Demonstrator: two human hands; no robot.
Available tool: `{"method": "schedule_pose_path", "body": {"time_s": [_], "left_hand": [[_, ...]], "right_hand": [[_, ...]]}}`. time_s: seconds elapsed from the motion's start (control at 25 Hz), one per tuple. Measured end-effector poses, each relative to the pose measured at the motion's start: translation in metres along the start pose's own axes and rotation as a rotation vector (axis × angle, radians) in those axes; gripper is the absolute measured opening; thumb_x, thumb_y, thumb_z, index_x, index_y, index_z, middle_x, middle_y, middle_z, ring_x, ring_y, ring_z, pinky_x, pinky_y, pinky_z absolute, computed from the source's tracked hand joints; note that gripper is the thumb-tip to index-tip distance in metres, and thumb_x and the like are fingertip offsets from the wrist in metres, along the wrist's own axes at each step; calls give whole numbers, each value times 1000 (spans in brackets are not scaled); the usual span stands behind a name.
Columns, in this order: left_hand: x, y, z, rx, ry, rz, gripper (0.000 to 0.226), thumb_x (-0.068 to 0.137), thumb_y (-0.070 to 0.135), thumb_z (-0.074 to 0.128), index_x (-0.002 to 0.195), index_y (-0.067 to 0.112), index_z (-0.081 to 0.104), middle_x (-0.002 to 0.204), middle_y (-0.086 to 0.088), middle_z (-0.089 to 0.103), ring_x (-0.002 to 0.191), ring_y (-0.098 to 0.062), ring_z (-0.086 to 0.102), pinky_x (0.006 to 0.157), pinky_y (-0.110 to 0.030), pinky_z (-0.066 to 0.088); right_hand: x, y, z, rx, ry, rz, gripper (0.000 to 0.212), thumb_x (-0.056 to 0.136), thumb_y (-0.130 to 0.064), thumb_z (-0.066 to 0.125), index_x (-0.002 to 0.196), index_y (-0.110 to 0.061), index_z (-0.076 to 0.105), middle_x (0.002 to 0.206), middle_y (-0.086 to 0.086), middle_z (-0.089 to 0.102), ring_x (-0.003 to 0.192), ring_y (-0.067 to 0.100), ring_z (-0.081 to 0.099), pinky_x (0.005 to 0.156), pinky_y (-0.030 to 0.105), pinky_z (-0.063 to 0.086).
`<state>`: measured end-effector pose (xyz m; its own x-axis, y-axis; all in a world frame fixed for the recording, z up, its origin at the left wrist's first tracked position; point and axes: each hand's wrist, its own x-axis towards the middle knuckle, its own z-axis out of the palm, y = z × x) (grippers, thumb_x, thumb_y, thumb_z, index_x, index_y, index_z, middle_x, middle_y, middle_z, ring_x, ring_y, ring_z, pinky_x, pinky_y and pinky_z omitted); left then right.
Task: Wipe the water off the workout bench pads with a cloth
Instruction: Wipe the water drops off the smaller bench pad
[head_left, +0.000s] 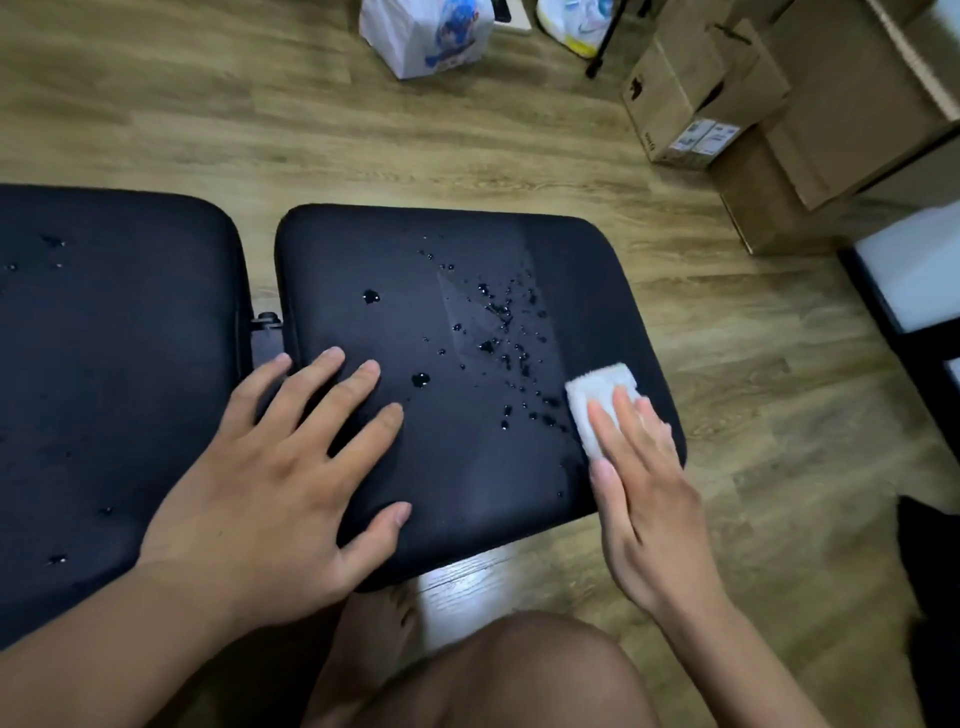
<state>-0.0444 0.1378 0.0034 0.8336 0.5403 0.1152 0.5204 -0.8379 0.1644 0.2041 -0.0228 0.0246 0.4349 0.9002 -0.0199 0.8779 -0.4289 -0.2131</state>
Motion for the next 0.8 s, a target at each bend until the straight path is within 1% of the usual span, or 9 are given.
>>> {"method": "schedule_pose_path", "body": {"time_s": [0.04, 0.12, 0.2, 0.36, 0.48, 0.6, 0.68, 0.8], "left_hand": [[0, 0, 0, -5, 2, -2, 70, 81, 59, 49, 129, 10, 62, 143, -19, 50, 136, -41, 41, 112, -60, 27], [1, 0, 0, -9, 6, 0, 69, 81, 58, 50, 129, 10, 63, 143, -19, 51, 136, -41, 41, 111, -60, 29], [1, 0, -1, -5, 11, 3, 69, 81, 58, 50, 128, 9, 63, 142, -20, 51, 135, -41, 42, 110, -60, 30], [2, -1, -3, 11, -28, 1, 71, 82, 60, 48, 130, 10, 62, 143, -18, 50, 137, -40, 41, 111, -60, 30], [2, -1, -5, 21, -53, 2, 71, 82, 61, 46, 130, 11, 62, 144, -17, 50, 137, -40, 40, 111, -59, 29], [2, 0, -6, 24, -53, -1, 71, 83, 61, 45, 131, 11, 61, 144, -17, 49, 138, -39, 39, 112, -59, 28], [0, 0, -4, 16, -43, -5, 71, 83, 61, 45, 131, 11, 61, 145, -17, 49, 138, -39, 39, 112, -59, 28], [1, 0, -3, -6, -18, -12, 71, 81, 60, 48, 130, 11, 62, 145, -17, 49, 138, -39, 40, 113, -59, 27]], "right_hand": [[-10, 2, 0, -17, -21, -6, 55, 102, -45, 16, 149, -26, 35, 159, -5, 24, 149, 16, 15, 121, 37, 11], [4, 0, -4, -23, -44, -12, 58, 100, -50, 11, 149, -26, 32, 159, -5, 22, 149, 18, 15, 121, 37, 9], [51, -12, -4, -51, -43, -24, 62, 98, -53, 10, 151, -26, 29, 160, -4, 19, 150, 20, 12, 122, 38, 7], [174, -32, 0, -53, -57, -8, 52, 103, -46, 18, 152, -28, 24, 163, 0, 14, 150, 24, 8, 122, 43, 5], [204, -36, 1, -40, -101, 7, 52, 103, -47, 17, 152, -30, 22, 163, 1, 12, 151, 24, 5, 122, 43, 2], [155, -23, 3, 1, -72, -12, 58, 100, -51, 11, 153, -31, 21, 163, -2, 9, 151, 22, 2, 122, 42, 0], [91, -14, 2, 30, -52, -18, 64, 95, -56, 6, 152, -32, 24, 163, -5, 11, 151, 18, 2, 122, 43, 2], [-7, -9, -3, 72, -65, 10, 61, 99, -54, 6, 151, -31, 27, 162, -9, 12, 151, 13, 3, 121, 45, 4]]}}
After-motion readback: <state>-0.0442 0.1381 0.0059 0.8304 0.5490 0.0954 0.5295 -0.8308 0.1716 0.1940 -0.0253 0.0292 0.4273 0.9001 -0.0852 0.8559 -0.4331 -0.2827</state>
